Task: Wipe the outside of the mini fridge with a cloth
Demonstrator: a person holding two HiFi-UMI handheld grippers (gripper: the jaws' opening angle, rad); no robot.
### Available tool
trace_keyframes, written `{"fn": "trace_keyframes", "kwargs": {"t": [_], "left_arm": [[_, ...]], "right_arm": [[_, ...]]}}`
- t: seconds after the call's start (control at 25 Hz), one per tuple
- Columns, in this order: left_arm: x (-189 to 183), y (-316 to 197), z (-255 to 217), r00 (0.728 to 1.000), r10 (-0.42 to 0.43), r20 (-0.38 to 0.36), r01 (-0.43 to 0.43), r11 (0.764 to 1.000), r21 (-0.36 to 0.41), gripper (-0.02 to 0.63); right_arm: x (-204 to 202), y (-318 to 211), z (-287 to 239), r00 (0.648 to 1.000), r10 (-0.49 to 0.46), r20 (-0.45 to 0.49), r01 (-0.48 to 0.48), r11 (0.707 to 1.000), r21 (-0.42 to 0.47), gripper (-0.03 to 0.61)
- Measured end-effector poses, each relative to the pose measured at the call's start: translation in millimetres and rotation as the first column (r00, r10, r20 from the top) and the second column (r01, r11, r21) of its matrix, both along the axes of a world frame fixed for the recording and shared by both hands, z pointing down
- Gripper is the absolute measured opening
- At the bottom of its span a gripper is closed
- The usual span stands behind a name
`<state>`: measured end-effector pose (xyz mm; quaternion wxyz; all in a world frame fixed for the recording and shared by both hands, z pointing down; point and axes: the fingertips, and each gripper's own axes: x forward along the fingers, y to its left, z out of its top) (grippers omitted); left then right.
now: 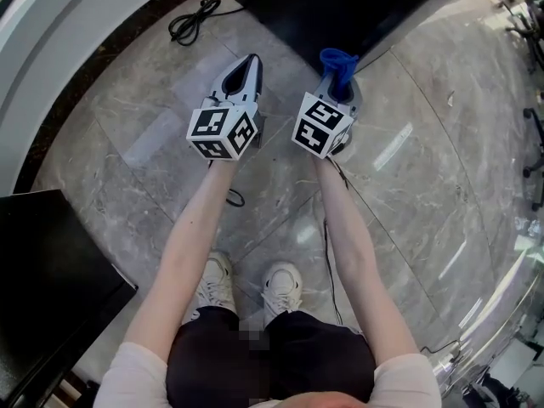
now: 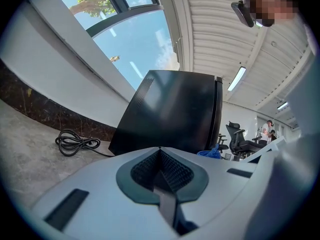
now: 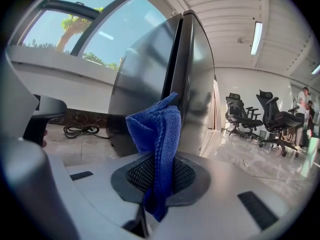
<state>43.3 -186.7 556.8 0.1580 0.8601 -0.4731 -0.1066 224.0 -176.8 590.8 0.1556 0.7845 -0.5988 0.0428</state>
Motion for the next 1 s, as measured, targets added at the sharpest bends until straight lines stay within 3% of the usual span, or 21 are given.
{"fn": "trace_keyframes", "kwargs": {"t": [0.6, 0.88, 1.0], "left_arm": [[5, 13, -25, 1.0, 0.016, -0.002, -0.016, 0.999, 0.039, 0.005], [4, 23, -46, 1.0, 0.014, 0.001, -0.014, 0.997, 0.07, 0.005], [4, 29, -60, 1.0, 0.017, 0.008, -0.018, 0.995, 0.095, 0.005]], "right_arm": [[39, 27, -3, 0.995, 0.083, -0.057, -0.086, 0.995, -0.055, 0.061], [38, 41, -24, 0.997, 0.071, -0.036, -0.072, 0.997, -0.035, 0.061], [18, 47, -36, 0.999, 0.006, -0.042, -0.007, 1.0, -0.022, 0.061]]}}
